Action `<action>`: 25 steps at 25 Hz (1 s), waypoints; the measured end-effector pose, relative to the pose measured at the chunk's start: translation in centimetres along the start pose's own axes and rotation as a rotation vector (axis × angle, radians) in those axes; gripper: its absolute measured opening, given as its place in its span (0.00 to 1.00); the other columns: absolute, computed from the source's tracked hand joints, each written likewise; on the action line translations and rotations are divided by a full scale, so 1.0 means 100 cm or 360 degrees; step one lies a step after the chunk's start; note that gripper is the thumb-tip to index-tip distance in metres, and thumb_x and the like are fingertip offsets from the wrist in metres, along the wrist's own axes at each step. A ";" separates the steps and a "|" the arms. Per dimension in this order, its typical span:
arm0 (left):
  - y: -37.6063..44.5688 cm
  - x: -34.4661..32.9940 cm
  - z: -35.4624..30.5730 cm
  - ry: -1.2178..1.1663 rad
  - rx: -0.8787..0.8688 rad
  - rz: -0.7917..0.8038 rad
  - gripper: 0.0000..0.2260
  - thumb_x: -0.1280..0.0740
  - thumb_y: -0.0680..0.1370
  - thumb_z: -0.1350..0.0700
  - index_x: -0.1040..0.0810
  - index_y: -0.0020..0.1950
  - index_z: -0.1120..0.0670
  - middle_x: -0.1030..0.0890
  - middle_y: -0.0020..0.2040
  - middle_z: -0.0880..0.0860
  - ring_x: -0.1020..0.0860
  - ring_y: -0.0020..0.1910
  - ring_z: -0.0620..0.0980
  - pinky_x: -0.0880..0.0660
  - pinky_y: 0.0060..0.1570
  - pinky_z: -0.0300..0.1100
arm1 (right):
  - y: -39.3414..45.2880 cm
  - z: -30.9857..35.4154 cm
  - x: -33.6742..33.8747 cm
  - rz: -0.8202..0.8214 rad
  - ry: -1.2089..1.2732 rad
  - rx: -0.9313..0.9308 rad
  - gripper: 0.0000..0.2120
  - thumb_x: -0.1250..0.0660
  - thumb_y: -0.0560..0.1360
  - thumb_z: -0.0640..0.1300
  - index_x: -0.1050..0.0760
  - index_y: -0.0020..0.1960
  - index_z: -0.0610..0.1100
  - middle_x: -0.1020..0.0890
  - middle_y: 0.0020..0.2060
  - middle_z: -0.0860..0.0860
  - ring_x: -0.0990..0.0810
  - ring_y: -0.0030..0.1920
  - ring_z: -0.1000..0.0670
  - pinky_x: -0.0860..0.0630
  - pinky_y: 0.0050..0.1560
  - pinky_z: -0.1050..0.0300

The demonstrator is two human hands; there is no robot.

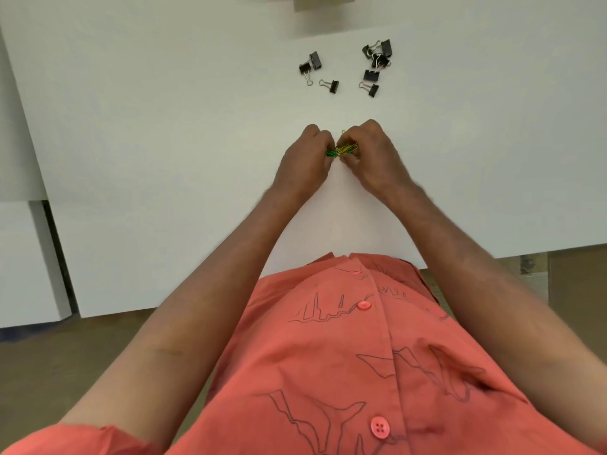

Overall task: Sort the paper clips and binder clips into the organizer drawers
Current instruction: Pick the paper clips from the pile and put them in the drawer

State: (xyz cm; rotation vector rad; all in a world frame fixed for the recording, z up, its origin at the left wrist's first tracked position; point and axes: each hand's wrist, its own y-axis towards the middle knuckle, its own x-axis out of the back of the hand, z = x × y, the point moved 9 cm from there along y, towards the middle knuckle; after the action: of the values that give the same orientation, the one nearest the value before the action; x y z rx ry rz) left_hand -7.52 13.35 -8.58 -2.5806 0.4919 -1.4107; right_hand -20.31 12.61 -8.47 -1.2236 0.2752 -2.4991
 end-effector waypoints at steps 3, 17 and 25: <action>0.001 0.001 0.010 -0.0184 0.0043 -0.0006 0.06 0.29 0.77 0.58 0.20 0.54 0.54 0.24 0.51 0.52 0.23 0.45 0.50 0.25 0.45 0.44 | 0.002 -0.005 0.001 -0.0020 0.0050 -0.0067 0.06 0.29 0.78 0.41 0.18 0.55 0.48 0.24 0.51 0.51 0.23 0.48 0.54 0.26 0.51 0.62; -0.005 0.005 0.038 -0.1026 0.0455 -0.0074 0.04 0.26 0.77 0.57 0.19 0.43 0.51 0.18 0.34 0.49 0.20 0.32 0.45 0.19 0.41 0.46 | 0.014 -0.026 0.039 -0.0091 0.1249 -0.0429 0.09 0.28 0.76 0.32 0.17 0.50 0.44 0.16 0.45 0.46 0.15 0.44 0.52 0.17 0.53 0.56; -0.001 0.026 0.048 -0.1216 0.0535 -0.0153 0.04 0.26 0.77 0.59 0.18 0.49 0.57 0.14 0.42 0.56 0.14 0.39 0.49 0.17 0.46 0.47 | 0.125 0.052 0.135 -0.0336 0.0911 0.0085 0.08 0.30 0.73 0.35 0.18 0.48 0.46 0.17 0.44 0.48 0.17 0.44 0.52 0.16 0.52 0.53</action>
State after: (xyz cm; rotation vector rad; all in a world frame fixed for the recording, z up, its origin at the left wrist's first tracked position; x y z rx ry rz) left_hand -2.13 12.45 -9.14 -2.6025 0.0090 -0.3839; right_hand -21.12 -4.27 0.51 -0.5114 0.2209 -2.9770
